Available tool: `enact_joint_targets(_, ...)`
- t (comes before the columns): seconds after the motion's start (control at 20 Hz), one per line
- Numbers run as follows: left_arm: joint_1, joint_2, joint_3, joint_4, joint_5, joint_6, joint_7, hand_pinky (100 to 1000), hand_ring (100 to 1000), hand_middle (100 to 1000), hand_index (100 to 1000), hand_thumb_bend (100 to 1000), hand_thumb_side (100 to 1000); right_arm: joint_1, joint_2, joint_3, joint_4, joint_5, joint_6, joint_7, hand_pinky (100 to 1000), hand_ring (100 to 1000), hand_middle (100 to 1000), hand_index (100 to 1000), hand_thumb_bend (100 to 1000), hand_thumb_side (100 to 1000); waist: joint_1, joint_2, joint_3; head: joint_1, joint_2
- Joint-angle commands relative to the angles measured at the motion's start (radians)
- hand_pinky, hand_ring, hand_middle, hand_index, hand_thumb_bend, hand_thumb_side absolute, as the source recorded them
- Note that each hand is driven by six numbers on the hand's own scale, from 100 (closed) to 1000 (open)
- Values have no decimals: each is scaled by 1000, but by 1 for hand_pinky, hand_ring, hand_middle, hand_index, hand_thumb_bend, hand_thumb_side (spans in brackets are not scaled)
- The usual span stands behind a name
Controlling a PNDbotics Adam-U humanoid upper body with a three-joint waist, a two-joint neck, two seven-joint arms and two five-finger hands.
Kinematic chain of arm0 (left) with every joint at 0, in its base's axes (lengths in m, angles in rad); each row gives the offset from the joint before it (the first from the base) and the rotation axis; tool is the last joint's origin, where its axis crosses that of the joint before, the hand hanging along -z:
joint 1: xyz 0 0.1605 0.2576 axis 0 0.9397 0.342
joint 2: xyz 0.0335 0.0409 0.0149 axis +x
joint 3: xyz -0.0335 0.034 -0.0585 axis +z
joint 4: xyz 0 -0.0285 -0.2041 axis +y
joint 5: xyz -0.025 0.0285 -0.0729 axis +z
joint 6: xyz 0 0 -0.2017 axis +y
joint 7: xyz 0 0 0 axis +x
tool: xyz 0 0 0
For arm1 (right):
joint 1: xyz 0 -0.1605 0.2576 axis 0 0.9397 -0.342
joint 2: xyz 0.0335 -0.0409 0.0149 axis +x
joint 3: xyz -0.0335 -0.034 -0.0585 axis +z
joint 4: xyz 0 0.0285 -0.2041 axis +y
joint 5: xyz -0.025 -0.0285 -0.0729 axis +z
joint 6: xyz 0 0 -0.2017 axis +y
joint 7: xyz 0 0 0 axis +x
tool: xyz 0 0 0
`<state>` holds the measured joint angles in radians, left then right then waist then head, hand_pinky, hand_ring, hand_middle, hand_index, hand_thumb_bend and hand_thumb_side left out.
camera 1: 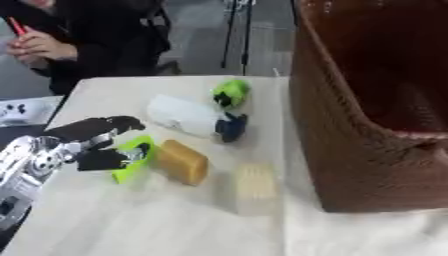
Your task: Pick up objects on the table and place them in the box.
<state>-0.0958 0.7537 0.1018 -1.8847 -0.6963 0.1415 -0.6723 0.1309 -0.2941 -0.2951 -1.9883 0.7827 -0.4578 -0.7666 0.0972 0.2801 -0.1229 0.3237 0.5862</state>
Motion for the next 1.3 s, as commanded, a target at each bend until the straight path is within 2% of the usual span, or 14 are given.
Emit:
enact_joint_targets(0.05, -12, 19, 10, 16, -19, -10, -15, 1000, 1000, 1000, 1000, 260, 1000, -6, -6, -2, -12, -1, -144, -140, 813, 770, 755, 646, 100, 849, -5, -9, -1, 5, -16)
enact_joint_targets(0.45, -19, 20, 9, 66, -58, -19, -45, 1000, 1000, 1000, 1000, 283, 1000, -9, -2, 0, -12, -3, -146, -140, 812, 769, 753, 644, 100, 847, -7, -5, -1, 7, -25)
enact_joint_targets(0.75, -22, 16, 10, 80, -53, -28, -57, 1000, 1000, 1000, 1000, 262, 1000, -11, 0, 3, -12, -2, -144, -140, 810, 768, 752, 646, 100, 845, -6, -3, -2, 7, -28)
enact_joint_targets(1.1, -38, 5, 6, 103, 62, -45, -58, 1000, 1000, 1000, 1000, 236, 1000, -14, 4, 5, -12, -6, -143, -140, 807, 766, 750, 640, 100, 839, -9, 1, -5, 9, -35)
enact_joint_targets(1.3, -49, 9, 3, 126, 94, -52, -67, 1000, 1000, 1000, 1000, 264, 1000, -15, 5, 6, -12, -7, -143, -140, 806, 765, 749, 638, 100, 838, -9, 3, -6, 10, -39)
